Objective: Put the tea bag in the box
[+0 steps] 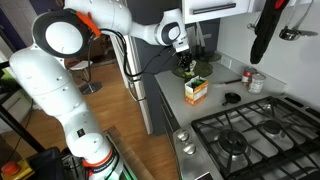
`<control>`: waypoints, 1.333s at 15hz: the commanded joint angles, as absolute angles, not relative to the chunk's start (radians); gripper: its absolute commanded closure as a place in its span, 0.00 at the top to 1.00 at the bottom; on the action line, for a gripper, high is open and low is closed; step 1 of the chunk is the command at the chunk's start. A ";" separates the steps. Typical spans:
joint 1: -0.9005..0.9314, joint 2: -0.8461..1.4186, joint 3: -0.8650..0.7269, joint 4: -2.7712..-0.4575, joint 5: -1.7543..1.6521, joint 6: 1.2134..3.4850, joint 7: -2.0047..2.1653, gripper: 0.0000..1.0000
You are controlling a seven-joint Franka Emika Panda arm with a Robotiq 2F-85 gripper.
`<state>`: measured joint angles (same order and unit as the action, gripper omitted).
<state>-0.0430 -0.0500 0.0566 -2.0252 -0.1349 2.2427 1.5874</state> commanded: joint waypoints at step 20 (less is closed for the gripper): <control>0.000 0.042 0.034 -1.957 -0.479 1.995 1.785 0.01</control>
